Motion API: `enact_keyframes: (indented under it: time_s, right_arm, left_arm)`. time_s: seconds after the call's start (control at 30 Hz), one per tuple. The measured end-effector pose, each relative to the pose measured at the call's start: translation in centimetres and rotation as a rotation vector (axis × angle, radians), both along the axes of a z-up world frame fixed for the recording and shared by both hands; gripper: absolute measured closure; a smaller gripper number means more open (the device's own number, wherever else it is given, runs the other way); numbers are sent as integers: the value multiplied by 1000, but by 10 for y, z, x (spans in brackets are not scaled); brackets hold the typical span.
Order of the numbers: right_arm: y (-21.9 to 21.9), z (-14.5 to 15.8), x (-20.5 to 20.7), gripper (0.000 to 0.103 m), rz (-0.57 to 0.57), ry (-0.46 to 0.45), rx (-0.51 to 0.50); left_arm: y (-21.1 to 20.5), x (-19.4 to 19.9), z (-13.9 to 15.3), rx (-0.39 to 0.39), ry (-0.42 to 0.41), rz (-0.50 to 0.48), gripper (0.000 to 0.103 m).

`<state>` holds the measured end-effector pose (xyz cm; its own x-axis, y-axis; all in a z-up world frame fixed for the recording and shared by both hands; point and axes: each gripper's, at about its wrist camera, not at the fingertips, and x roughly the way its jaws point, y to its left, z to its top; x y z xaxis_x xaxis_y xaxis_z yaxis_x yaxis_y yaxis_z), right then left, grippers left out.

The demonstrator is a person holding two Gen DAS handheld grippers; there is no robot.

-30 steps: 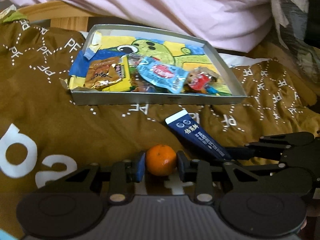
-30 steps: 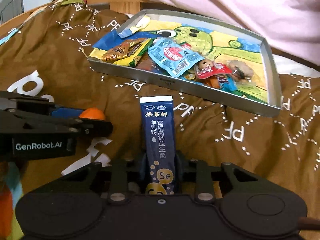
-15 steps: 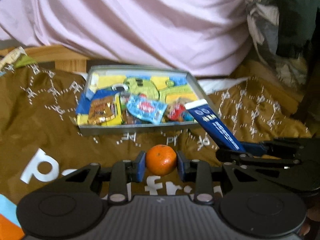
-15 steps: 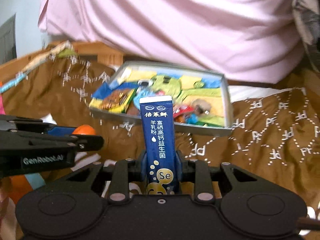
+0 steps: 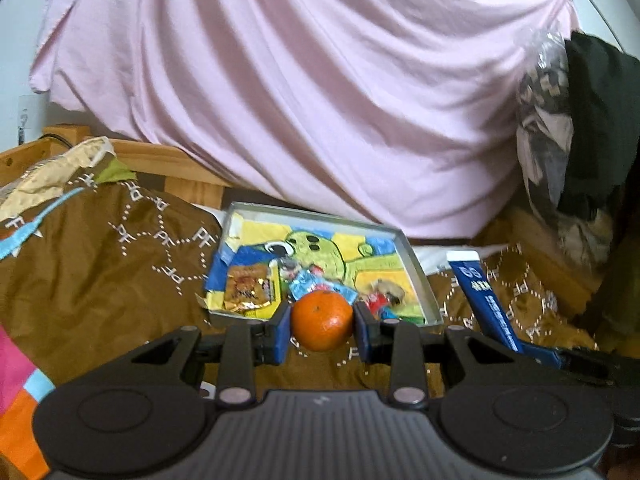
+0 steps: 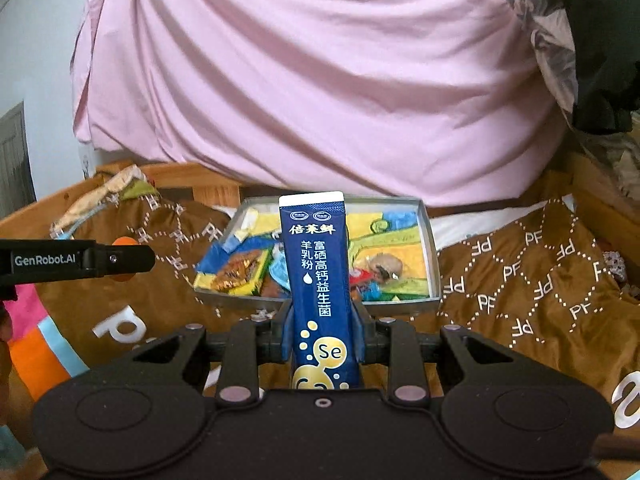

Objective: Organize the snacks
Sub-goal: 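Lift the orange with the left tool while the right tool lifts the milk stick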

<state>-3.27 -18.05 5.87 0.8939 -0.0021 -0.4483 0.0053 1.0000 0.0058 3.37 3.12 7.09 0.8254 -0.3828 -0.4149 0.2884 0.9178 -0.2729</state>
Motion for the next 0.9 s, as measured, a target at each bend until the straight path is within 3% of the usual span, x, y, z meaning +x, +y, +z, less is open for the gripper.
enact_keyframes:
  time_s: [0.23,0.57,0.7,0.9]
  right_arm:
    - [2,27,2,73,8,24,35]
    - [-1,56,49,73,85,-37,86]
    - [-7,52,75,73,70,-67,106]
    - [-8,32,113,73,65,-108,85]
  left_arm:
    - [13,1,26,-48,22,23,68]
    - [0,37,77,12,-39,80,68]
    - [-10,66,75,15,-59,71,68]
    - [-15,110,42,24,-80,43,67]
